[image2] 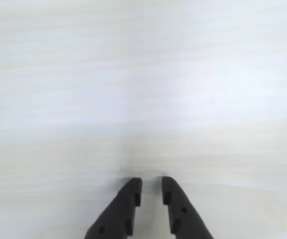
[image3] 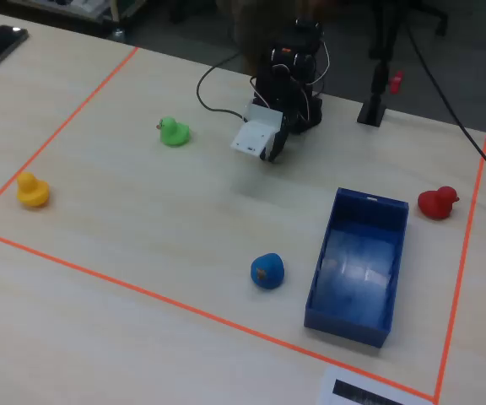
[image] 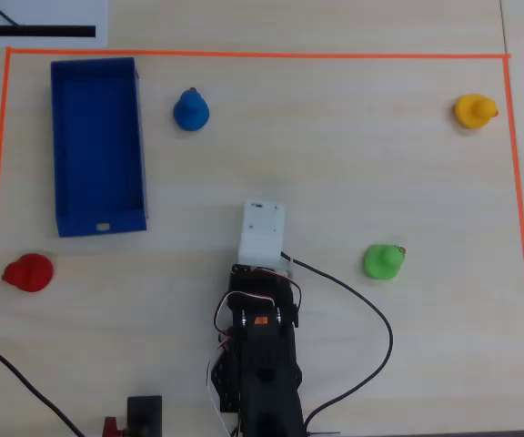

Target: Grasp green duck and put it into box.

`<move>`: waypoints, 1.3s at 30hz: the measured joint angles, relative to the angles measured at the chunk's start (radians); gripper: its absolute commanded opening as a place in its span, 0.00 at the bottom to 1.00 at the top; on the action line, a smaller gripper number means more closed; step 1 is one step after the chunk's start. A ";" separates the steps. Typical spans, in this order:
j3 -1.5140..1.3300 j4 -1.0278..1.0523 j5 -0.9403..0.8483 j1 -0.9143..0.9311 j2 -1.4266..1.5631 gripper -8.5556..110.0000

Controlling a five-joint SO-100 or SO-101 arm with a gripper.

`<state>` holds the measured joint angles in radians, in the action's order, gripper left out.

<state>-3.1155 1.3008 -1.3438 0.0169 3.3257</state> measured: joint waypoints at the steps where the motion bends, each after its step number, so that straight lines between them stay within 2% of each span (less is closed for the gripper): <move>1: 0.000 0.000 0.000 0.000 0.000 0.07; 12: 0.002 0.000 0.051 0.014 0.002 0.08; 14: 0.002 -0.002 0.054 0.014 0.002 0.17; 20: 0.023 -0.044 0.012 0.094 -0.081 0.27; 23: 0.190 -0.112 -0.031 0.225 -0.278 0.29; 31: 0.900 -0.227 -0.069 0.591 -0.815 0.33; 33: 1.048 -0.229 -0.071 0.673 -0.902 0.38; 39: 1.307 -0.272 -0.170 0.897 -1.111 0.39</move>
<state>-1.8086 1.0293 -1.5140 0.9143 2.2151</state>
